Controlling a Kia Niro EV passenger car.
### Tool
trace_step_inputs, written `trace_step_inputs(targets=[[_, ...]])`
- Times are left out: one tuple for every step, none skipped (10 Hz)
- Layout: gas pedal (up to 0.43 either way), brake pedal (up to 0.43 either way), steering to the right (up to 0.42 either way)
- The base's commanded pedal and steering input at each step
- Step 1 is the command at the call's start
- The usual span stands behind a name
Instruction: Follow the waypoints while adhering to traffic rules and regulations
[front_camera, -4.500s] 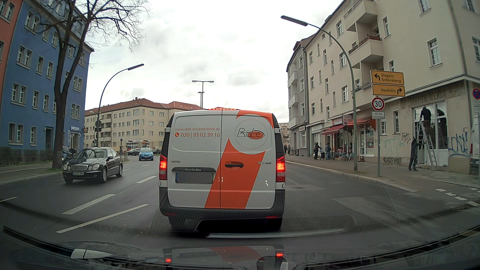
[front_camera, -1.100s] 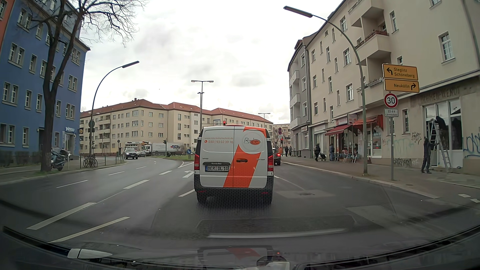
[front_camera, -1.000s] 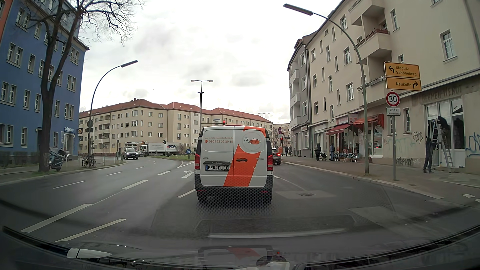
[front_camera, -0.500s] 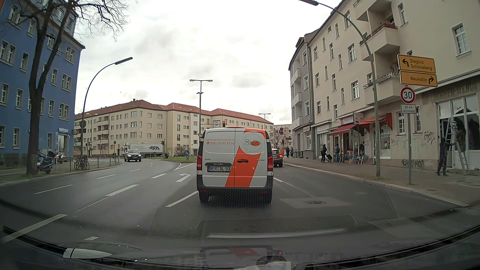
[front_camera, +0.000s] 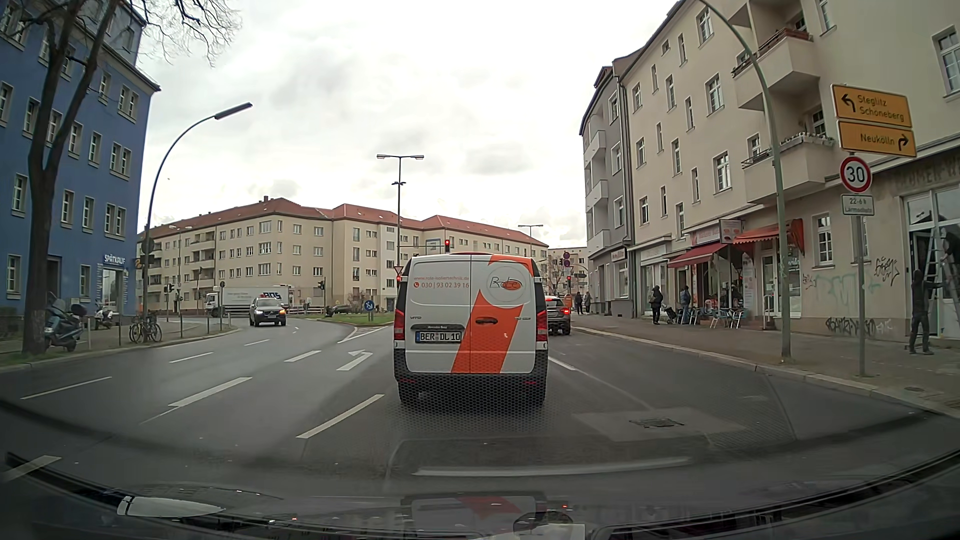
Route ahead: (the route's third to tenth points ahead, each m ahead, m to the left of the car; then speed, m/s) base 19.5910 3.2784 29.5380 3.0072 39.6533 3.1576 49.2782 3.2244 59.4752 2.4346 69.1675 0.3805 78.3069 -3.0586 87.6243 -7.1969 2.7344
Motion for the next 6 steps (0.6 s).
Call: trace_step_inputs(targets=[[0.0, 0.012, 0.003], [0.0, 0.012, 0.003], [0.0, 0.012, 0.003], [0.0, 0.006, 0.003], [0.0, 0.012, 0.003], [0.0, 0.012, 0.003]])
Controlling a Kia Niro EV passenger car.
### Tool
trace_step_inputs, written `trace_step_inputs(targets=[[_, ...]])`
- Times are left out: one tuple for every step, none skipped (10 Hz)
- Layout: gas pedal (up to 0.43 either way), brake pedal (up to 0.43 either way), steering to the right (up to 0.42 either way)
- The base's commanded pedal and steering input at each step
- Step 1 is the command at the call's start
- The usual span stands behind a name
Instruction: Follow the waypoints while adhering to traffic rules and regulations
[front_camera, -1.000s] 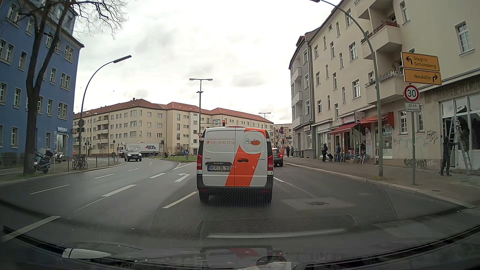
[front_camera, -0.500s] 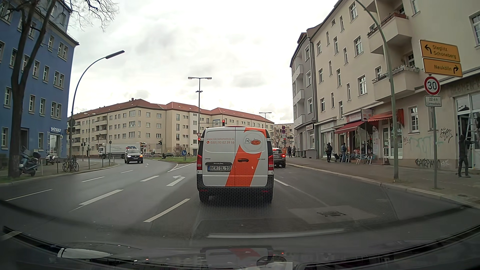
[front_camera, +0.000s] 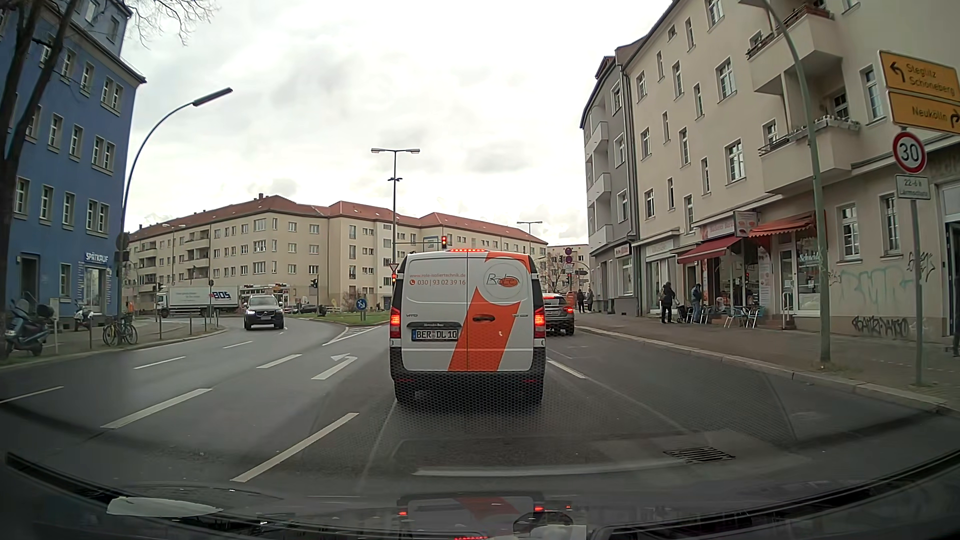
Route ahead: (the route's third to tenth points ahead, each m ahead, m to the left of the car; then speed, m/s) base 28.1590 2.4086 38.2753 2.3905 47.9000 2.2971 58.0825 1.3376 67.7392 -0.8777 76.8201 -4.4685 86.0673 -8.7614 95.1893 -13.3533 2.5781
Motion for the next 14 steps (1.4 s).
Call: trace_step_inputs(targets=[[0.008, 0.012, 0.003], [0.008, 0.012, 0.003], [0.008, 0.012, 0.003], [0.008, 0.012, 0.003], [0.008, 0.012, 0.003], [0.008, 0.012, 0.003], [0.008, 0.012, 0.003], [0.008, 0.012, 0.003], [0.0, 0.012, 0.003], [0.0, 0.012, -0.002], [0.0, 0.012, -0.007], [0.0, 0.037, -0.007], [0.0, 0.122, -0.009], [0.0, 0.195, -0.01]])
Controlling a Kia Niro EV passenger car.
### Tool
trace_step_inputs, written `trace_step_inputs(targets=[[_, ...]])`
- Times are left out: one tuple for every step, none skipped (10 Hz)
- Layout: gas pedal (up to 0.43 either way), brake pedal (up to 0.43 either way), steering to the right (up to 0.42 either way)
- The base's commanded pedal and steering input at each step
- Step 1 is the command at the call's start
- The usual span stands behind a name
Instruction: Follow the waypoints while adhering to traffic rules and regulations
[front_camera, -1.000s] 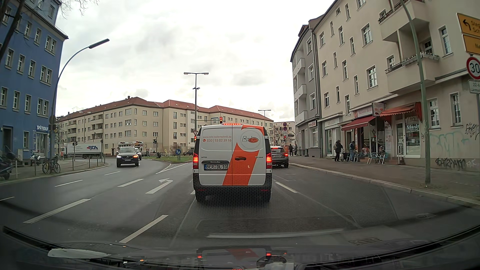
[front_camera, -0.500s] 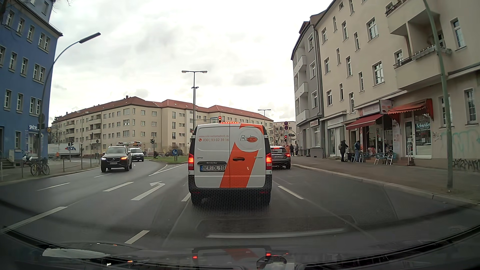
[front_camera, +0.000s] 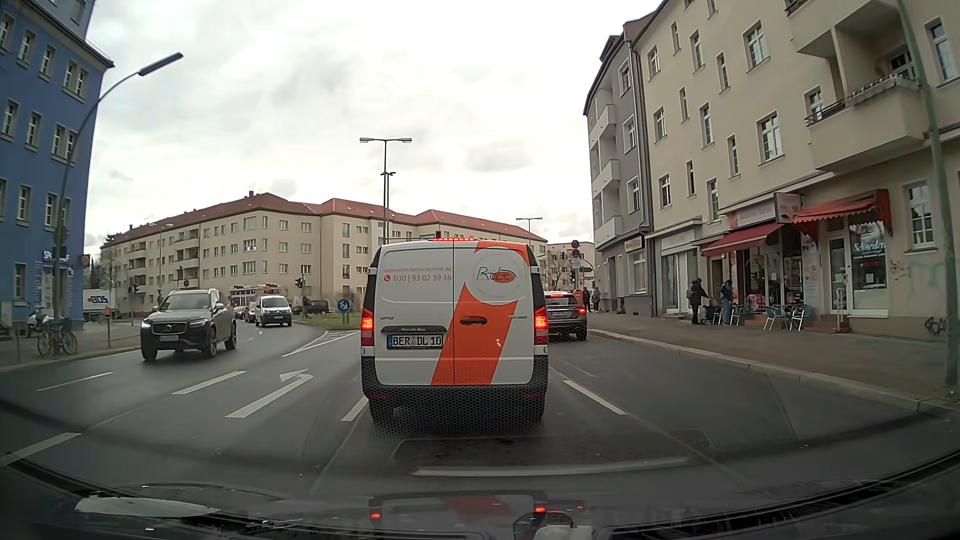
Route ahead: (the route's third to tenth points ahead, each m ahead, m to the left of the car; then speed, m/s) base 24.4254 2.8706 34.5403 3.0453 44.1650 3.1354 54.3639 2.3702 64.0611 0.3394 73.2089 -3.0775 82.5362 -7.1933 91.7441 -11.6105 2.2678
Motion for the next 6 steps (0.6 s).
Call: trace_step_inputs(targets=[[0.0, 0.207, -0.013], [0.0, 0.238, -0.02], [0.0, 0.256, -0.024], [0.0, 0.256, -0.024], [0.0, 0.25, -0.025], [0.0, 0.25, -0.026]])
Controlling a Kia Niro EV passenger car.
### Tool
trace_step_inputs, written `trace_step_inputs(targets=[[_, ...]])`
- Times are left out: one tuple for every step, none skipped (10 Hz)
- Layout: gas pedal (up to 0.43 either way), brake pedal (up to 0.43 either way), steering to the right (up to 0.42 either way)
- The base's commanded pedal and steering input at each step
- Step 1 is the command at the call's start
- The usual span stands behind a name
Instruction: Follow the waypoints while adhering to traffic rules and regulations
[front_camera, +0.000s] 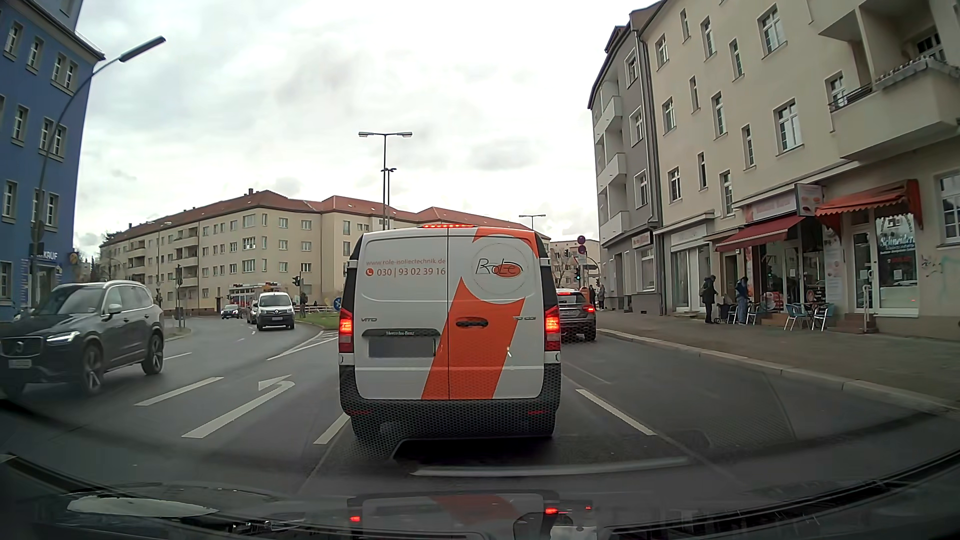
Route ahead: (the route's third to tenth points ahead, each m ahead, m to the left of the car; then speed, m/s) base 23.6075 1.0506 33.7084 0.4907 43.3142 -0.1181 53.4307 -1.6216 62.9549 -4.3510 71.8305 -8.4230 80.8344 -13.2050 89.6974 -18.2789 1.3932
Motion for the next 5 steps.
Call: trace_step_inputs(targets=[[0.0, 0.25, -0.026], [0.0, 0.25, -0.026], [0.0, 0.256, -0.027], [0.0, 0.256, -0.026], [0.0, 0.25, -0.026]])
